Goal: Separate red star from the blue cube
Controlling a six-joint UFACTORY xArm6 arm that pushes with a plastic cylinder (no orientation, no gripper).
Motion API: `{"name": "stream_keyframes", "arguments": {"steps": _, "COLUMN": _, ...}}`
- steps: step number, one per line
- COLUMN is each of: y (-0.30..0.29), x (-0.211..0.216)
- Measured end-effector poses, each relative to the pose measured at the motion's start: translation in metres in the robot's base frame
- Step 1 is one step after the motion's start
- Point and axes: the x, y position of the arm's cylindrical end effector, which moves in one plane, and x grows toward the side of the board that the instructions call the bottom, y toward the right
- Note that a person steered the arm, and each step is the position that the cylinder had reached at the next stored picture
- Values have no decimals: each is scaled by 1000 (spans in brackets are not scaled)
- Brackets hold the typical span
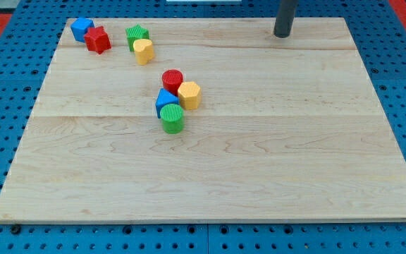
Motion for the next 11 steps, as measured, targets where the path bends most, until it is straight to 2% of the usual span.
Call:
{"name": "stream_keyframes", "arguments": {"steps": 1, "y": 12, "x": 51}}
{"name": "stream_keyframes", "arguments": {"steps": 2, "y": 6, "x": 125}}
{"name": "stream_keyframes", "arguments": {"steps": 3, "y": -46, "x": 135}}
{"name": "stream_keyframes", "arguments": {"steps": 4, "y": -96, "x": 126}}
{"name": "stream_keyframes", "arguments": {"steps": 6, "y": -217, "x": 73}}
{"name": "stream_keyframes", "arguments": {"steps": 7, "y": -223, "x": 107}}
{"name": "stream_keyframes", "arguments": {"steps": 8, "y": -294, "x": 120}}
{"name": "stream_keyframes", "arguments": {"steps": 9, "y": -388, "x": 105}}
{"name": "stream_keyframes", "arguments": {"steps": 10, "y": -417, "x": 46}}
{"name": "stream_keyframes", "arguments": {"steps": 11, "y": -436, "x": 39}}
